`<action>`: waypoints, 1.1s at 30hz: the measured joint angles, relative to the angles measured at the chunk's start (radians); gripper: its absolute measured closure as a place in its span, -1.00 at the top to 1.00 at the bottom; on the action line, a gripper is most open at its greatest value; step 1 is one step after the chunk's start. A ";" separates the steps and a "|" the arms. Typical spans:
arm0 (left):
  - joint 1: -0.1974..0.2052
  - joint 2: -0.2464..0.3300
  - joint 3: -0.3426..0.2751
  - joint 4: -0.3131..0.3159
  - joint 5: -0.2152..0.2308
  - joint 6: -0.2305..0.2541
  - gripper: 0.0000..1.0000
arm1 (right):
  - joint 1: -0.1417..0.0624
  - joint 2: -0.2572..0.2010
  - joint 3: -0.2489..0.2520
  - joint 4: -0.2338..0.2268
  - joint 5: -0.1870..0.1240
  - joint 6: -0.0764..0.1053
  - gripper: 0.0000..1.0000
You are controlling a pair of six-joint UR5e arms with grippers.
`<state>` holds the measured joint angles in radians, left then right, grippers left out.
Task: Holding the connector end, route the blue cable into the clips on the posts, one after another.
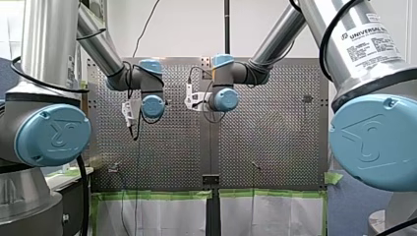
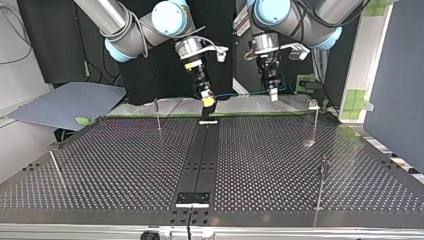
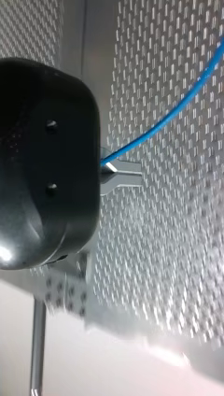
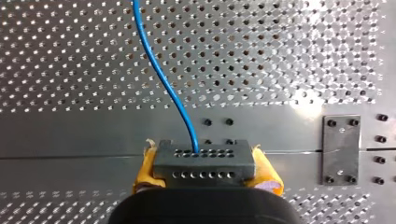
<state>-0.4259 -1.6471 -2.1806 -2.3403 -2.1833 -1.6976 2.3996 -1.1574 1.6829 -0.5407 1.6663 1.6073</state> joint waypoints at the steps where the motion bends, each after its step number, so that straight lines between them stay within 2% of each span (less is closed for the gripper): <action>1: 0.004 0.012 0.012 -0.012 0.000 -0.011 -1.00 | 0.000 0.000 -0.010 0.005 -0.001 0.002 -1.00; 6: 0.018 0.055 0.055 -0.055 -0.003 -0.037 -1.00 | 0.002 0.001 -0.059 0.032 -0.009 0.009 -1.00; 19: 0.061 0.179 0.176 -0.180 -0.057 -0.010 -1.00 | 0.024 0.003 -0.176 0.102 -0.019 0.011 -1.00; 26: 0.082 0.238 0.191 -0.242 -0.059 0.008 -1.00 | 0.040 0.004 -0.239 0.139 -0.032 0.022 -1.00; 33: 0.102 0.250 0.196 -0.312 -0.050 0.013 -1.00 | 0.059 0.006 -0.313 0.170 -0.046 0.039 -1.00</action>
<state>-0.3243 -1.3969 -1.9850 -2.6522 -2.2329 -1.6848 2.4589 -1.1510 1.3703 -0.3704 1.6206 1.6465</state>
